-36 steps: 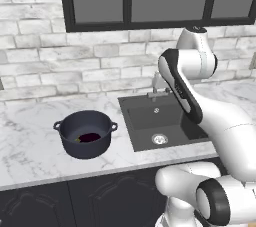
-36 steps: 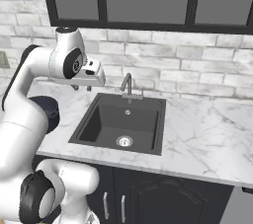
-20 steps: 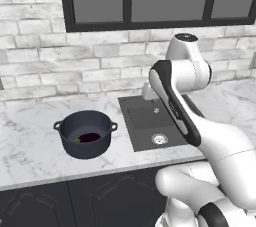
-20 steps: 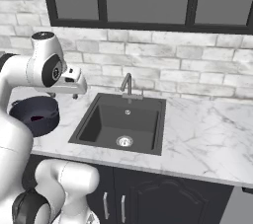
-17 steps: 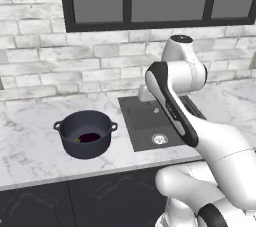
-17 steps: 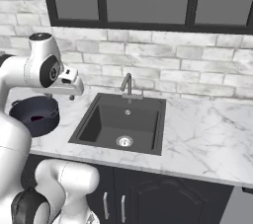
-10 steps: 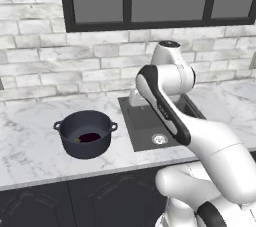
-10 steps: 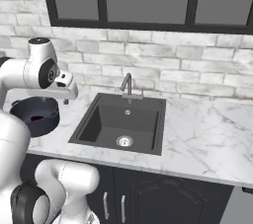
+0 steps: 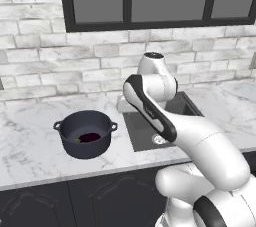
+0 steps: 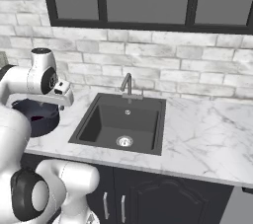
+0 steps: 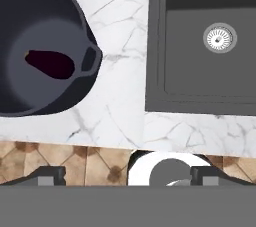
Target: Dump the eggplant from the pot into the sink. Then turn on the water and wash the eggplant. Then turn off the water and put the eggplant back in the pot.
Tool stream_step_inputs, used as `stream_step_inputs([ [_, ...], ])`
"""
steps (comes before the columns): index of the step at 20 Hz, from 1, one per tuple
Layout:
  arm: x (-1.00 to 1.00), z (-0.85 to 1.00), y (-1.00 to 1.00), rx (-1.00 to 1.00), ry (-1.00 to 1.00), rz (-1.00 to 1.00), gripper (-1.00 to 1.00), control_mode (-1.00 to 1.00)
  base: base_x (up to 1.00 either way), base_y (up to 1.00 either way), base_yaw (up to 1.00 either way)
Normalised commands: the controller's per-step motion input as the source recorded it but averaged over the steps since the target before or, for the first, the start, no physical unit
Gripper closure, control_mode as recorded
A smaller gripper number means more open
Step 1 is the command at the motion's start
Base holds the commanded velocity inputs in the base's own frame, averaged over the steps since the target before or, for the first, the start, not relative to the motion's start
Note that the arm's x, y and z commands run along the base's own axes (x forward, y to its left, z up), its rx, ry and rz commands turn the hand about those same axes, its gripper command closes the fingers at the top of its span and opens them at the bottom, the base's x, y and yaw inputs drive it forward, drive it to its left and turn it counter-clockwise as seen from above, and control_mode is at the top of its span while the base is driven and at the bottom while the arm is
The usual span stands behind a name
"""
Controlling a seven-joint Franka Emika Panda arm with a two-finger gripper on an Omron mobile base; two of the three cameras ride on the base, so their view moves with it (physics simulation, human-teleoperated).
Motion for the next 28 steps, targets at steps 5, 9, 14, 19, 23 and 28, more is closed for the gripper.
stream_step_inputs([
  [5,0.39,-0.32,0.40,0.00,0.01,-0.09,-1.00,-1.00,0.00,0.00,0.00],
  [9,0.30,-0.19,0.32,0.00,0.00,-0.09,-1.00,-1.00,0.00,0.00,0.00],
  [14,0.28,-0.19,0.28,0.00,0.00,-0.10,-1.00,-1.00,0.00,0.00,0.00],
  [19,0.28,-0.25,0.19,0.00,0.00,-0.10,-1.00,-1.00,0.00,0.00,0.00],
  [23,0.24,-0.23,0.03,0.00,0.00,-0.08,-1.00,-1.00,0.00,0.00,0.00],
  [28,0.21,-0.22,0.00,0.00,0.00,-0.05,-1.00,-1.00,0.00,0.00,0.00],
])
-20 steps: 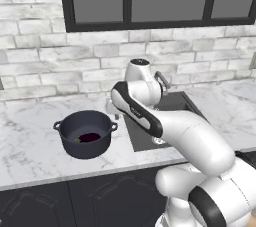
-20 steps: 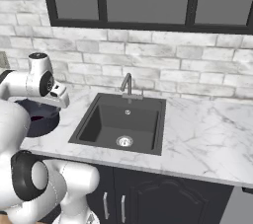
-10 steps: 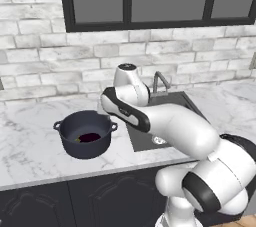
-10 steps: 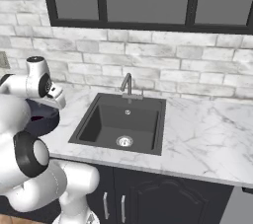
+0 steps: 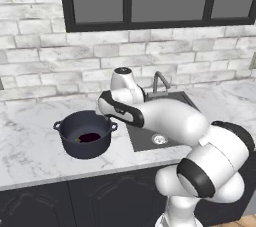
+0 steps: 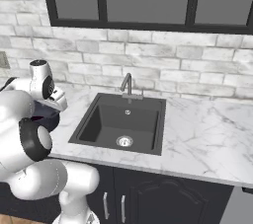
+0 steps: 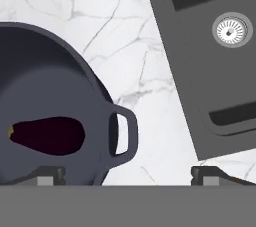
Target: Dump the eggplant from the pot into the sink. Then turn on the water and wash the eggplant. Then turn off the water and put the eggplant back in the pot.
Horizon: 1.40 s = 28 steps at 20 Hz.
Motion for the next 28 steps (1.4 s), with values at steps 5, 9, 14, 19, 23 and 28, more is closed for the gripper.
stream_step_inputs([
  [5,0.25,-0.22,0.00,0.00,0.00,-0.01,-1.00,-1.00,0.00,0.00,0.00],
  [9,0.17,-0.22,0.00,0.00,0.00,0.00,-1.00,-1.00,0.00,0.00,0.00],
  [14,0.02,-0.20,0.00,0.00,0.00,0.00,-1.00,-1.00,0.00,0.00,0.00],
  [19,0.00,-0.21,0.01,0.00,0.00,0.00,-1.00,-1.00,0.00,0.00,0.00],
  [23,0.00,-0.21,0.00,0.00,0.00,0.00,-1.00,-1.00,0.00,0.00,0.00],
  [28,0.00,-0.21,0.05,0.00,0.00,0.00,-1.00,-1.00,0.00,0.00,0.00],
])
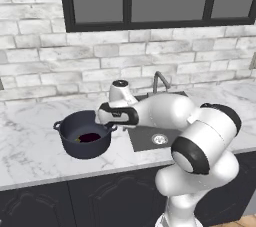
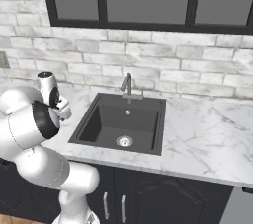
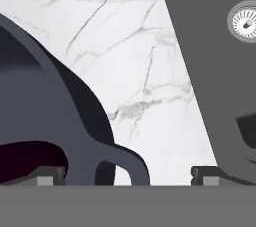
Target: Dump the eggplant from the pot into the sink. Then turn on the water and wash the eggplant. Then turn off the water and put the eggplant back in the pot.
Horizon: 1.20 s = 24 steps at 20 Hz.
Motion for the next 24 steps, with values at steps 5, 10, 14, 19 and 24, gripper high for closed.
stream_step_inputs([
  [5,0.00,-0.23,0.16,0.00,0.00,0.00,-1.00,-1.00,0.00,0.00,0.00],
  [10,0.00,-0.17,0.06,0.00,0.00,0.00,1.00,-1.00,0.00,0.00,0.00],
  [14,0.00,-0.03,0.00,0.00,0.00,-0.02,1.00,-1.00,0.00,0.00,0.00],
  [19,0.00,0.06,-0.05,0.03,0.00,-0.17,1.00,-1.00,0.00,0.00,0.00],
  [24,0.00,0.44,-0.19,0.08,0.00,-0.43,1.00,-1.00,0.00,0.00,0.00],
])
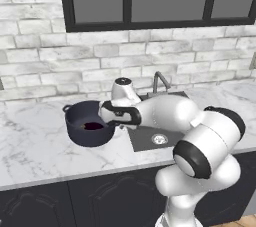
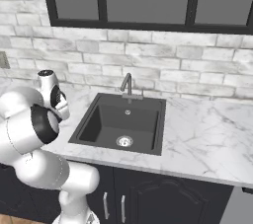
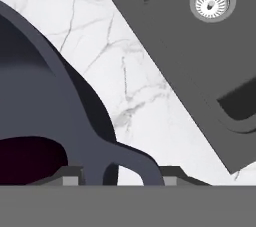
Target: Dump the eggplant from the pot into the sink. Then turn on the water and wash the eggplant. Then turn off the water and put the eggplant back in the pot.
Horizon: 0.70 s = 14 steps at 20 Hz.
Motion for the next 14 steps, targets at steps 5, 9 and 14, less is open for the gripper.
stream_step_inputs([
  [5,0.00,0.56,-0.38,0.14,0.02,-0.49,1.00,-1.00,0.00,0.00,0.00],
  [9,0.00,0.51,-0.49,0.23,0.17,-0.48,1.00,-1.00,0.00,0.00,0.00],
  [14,0.00,0.25,-0.31,0.29,0.26,-0.41,1.00,-1.00,0.00,0.00,0.00],
])
